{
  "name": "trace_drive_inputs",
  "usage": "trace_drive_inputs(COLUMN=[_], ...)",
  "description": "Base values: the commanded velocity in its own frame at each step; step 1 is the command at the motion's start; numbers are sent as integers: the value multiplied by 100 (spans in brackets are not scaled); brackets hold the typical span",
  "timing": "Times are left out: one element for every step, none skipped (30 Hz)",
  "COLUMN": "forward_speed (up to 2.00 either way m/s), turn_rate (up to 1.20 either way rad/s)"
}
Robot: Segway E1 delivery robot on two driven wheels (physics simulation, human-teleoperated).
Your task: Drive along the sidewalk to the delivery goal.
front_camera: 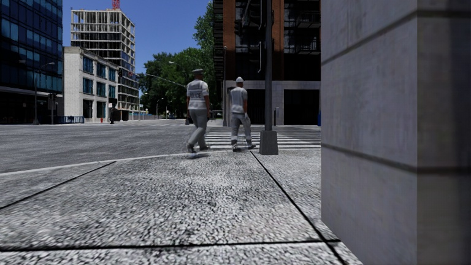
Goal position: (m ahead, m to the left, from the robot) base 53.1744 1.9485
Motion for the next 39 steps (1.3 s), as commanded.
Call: trace_drive_inputs(forward_speed=[22, 29, 29, 34, 36, 37, 37, 37, 39, 42, 44, 44, 46, 47, 48, 49, 49, 50, 50, 50, 51, 51, 51, 53, 55, 55, 58, 60, 65, 67, 67, 68, 73, 200, 200, 200, 200, 200, 200], turn_rate=[0, 0, 0, 0, 0, 0, 0, 0, 0, 0, 0, 0, 0, 0, 0, 0, 0, 0, 0, 0, 0, 0, 0, 0, 0, 0, 0, 0, 0, 0, 0, 0, 0, 0, 0, 0, 0, 0, 0])
